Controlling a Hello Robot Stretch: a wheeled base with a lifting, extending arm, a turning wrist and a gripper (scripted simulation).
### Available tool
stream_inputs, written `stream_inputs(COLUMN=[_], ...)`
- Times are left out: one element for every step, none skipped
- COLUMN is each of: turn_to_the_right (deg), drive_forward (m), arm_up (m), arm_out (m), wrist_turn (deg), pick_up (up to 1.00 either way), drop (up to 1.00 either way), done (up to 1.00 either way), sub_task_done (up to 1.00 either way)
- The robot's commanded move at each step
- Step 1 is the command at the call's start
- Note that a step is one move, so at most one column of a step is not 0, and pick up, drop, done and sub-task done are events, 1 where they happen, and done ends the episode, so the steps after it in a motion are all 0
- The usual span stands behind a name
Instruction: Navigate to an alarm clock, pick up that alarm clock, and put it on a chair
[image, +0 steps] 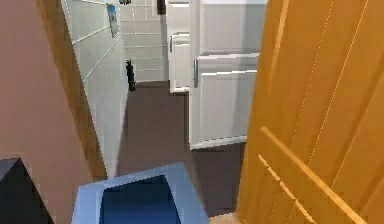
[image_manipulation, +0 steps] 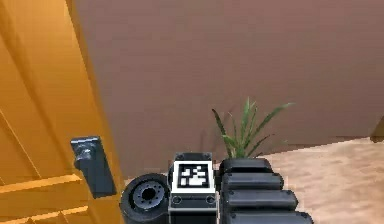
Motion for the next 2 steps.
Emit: stream_inputs(turn_to_the_right=[-3.0, 0.0], drive_forward=[0.0, 0.5], arm_up=[0.0, 0.0], arm_out=[0.0, 0.0], wrist_turn=[0.0, 0.0], pick_up=[0.0, 0.0], drop=[0.0, 0.0], done=[0.0, 0.0], sub_task_done=[0.0, 0.0])
